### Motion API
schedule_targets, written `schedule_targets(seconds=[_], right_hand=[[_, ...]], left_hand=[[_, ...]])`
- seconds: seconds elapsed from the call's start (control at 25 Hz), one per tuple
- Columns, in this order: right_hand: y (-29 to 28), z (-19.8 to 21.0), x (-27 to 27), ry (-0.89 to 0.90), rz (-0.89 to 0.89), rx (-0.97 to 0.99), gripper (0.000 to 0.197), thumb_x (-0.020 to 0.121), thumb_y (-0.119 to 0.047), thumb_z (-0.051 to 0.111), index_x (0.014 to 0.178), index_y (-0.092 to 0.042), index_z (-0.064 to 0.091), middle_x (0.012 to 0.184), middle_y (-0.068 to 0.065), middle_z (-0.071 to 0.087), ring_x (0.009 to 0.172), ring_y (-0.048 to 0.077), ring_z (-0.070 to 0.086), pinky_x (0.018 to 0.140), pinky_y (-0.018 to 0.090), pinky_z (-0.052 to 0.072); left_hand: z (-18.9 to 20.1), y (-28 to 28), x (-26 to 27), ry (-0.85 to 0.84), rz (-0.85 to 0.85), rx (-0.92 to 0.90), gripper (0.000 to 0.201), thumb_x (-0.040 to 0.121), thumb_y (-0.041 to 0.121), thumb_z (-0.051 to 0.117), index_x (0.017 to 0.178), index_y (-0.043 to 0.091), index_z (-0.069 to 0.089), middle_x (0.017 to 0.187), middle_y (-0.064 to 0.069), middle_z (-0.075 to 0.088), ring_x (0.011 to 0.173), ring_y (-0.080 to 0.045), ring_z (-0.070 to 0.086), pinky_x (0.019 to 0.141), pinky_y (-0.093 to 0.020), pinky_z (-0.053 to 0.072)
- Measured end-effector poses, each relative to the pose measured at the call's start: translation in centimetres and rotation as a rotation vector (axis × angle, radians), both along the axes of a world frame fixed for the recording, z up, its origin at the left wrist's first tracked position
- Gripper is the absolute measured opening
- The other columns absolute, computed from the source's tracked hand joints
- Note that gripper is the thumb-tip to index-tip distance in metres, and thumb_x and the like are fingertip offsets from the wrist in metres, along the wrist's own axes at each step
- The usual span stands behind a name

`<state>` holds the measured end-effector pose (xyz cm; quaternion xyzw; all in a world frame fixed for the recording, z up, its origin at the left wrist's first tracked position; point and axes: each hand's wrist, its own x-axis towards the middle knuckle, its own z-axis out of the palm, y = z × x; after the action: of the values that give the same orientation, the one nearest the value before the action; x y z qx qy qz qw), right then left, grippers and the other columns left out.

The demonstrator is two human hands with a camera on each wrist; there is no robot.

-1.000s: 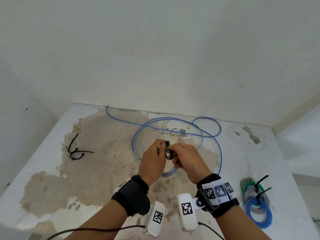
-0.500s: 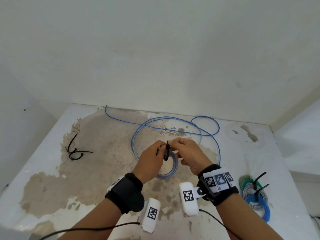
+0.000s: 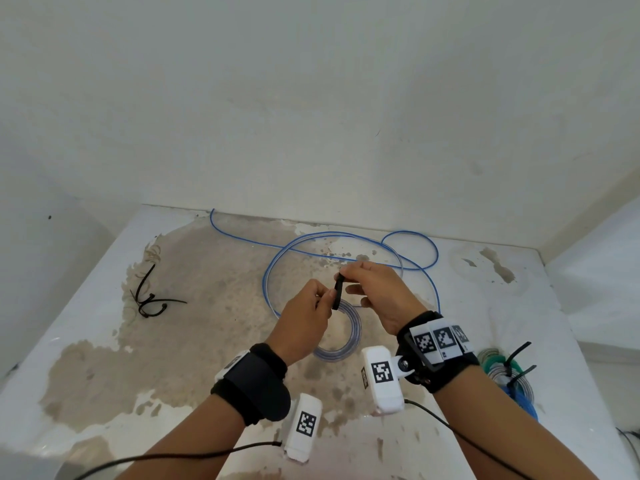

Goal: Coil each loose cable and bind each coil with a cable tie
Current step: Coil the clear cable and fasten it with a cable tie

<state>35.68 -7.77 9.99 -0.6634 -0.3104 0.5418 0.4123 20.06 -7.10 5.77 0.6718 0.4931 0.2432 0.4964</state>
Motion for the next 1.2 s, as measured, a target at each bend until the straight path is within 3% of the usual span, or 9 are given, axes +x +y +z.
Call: schedule_targets(seconds=[0.16, 0.32, 0.44, 0.56, 0.64, 0.76, 0.92, 1.04, 1.2], right_hand=[[0.5, -0.2, -0.3, -0.062, -0.044, 0.059, 0.024, 0.096, -0.018, 0.061, 0.073, -0.022, 0.064, 0.095, 0.000, 0.073, 0.088, 0.014, 0.064, 0.068, 0.027, 0.041], [1.3, -0.9, -0.1, -0.098, -0.111, 0.063, 0.024, 0.098, -0.016, 0.060, 0.075, -0.018, 0.066, 0.093, 0.007, 0.070, 0.087, 0.016, 0.063, 0.066, 0.026, 0.043], [1.9, -1.2, 0.1, -0.103, -0.153, 0.052, 0.023, 0.101, -0.019, 0.058, 0.080, -0.017, 0.066, 0.093, 0.004, 0.070, 0.088, 0.017, 0.065, 0.068, 0.026, 0.046], [1.8, -1.1, 0.9, 0.116, -0.073, -0.017, 0.022, 0.102, -0.033, 0.058, 0.093, -0.016, 0.067, 0.094, 0.000, 0.070, 0.086, 0.016, 0.068, 0.071, 0.030, 0.049], [1.3, -1.0, 1.5, 0.159, 0.062, -0.097, 0.028, 0.101, -0.041, 0.058, 0.103, -0.015, 0.069, 0.093, 0.000, 0.072, 0.085, 0.016, 0.069, 0.072, 0.030, 0.050], [0.0, -1.8, 1.6, 0.134, 0.225, -0.120, 0.023, 0.100, -0.031, 0.062, 0.103, -0.010, 0.070, 0.092, 0.006, 0.072, 0.079, 0.016, 0.067, 0.070, 0.026, 0.051], [-1.0, -2.4, 1.6, 0.000, 0.177, 0.038, 0.009, 0.096, -0.023, 0.069, 0.097, -0.015, 0.070, 0.084, 0.003, 0.074, 0.074, 0.012, 0.067, 0.069, 0.025, 0.049], [-1.4, -2.0, 1.2, -0.208, 0.163, 0.176, 0.008, 0.094, -0.027, 0.071, 0.094, -0.019, 0.073, 0.077, 0.001, 0.076, 0.074, 0.010, 0.072, 0.071, 0.022, 0.049], [-1.9, -1.5, 1.1, -0.289, 0.176, 0.263, 0.006, 0.092, -0.031, 0.073, 0.094, -0.026, 0.076, 0.075, -0.003, 0.076, 0.080, 0.010, 0.074, 0.075, 0.016, 0.051]], left_hand=[[-0.1, -0.3, -0.1, -0.018, -0.031, 0.093, 0.021, 0.106, 0.029, 0.045, 0.087, 0.020, 0.047, 0.063, 0.011, 0.051, 0.055, -0.006, 0.038, 0.053, -0.020, 0.034], [-0.3, -0.8, -0.3, -0.001, -0.087, 0.073, 0.022, 0.107, 0.031, 0.042, 0.089, 0.018, 0.045, 0.065, 0.007, 0.049, 0.050, -0.004, 0.035, 0.051, -0.018, 0.033], [-0.5, -1.1, -0.1, -0.032, -0.104, 0.004, 0.023, 0.106, 0.034, 0.042, 0.089, 0.019, 0.044, 0.067, 0.007, 0.049, 0.052, -0.004, 0.035, 0.053, -0.022, 0.034], [-0.3, -0.8, -0.1, -0.093, -0.054, -0.134, 0.024, 0.107, 0.035, 0.041, 0.088, 0.020, 0.044, 0.070, 0.005, 0.047, 0.056, -0.014, 0.035, 0.050, -0.030, 0.034], [0.1, -0.6, -0.1, -0.128, -0.028, -0.195, 0.024, 0.107, 0.033, 0.042, 0.087, 0.018, 0.043, 0.070, 0.003, 0.045, 0.058, -0.015, 0.033, 0.050, -0.032, 0.033], [0.4, -0.4, 0.1, -0.143, -0.034, -0.221, 0.025, 0.107, 0.035, 0.042, 0.088, 0.019, 0.044, 0.071, 0.003, 0.045, 0.053, -0.008, 0.034, 0.048, -0.027, 0.034], [0.8, -0.2, 0.5, -0.066, -0.032, -0.250, 0.024, 0.107, 0.035, 0.039, 0.092, 0.017, 0.045, 0.074, 0.002, 0.046, 0.052, -0.006, 0.036, 0.048, -0.026, 0.036], [1.5, -0.1, 0.7, -0.081, -0.039, -0.308, 0.025, 0.108, 0.034, 0.036, 0.095, 0.015, 0.044, 0.072, 0.001, 0.040, 0.050, -0.007, 0.029, 0.047, -0.026, 0.032], [1.9, 0.0, 0.8, -0.086, -0.040, -0.328, 0.024, 0.109, 0.032, 0.034, 0.095, 0.015, 0.043, 0.071, 0.003, 0.039, 0.049, -0.007, 0.027, 0.046, -0.025, 0.031]])
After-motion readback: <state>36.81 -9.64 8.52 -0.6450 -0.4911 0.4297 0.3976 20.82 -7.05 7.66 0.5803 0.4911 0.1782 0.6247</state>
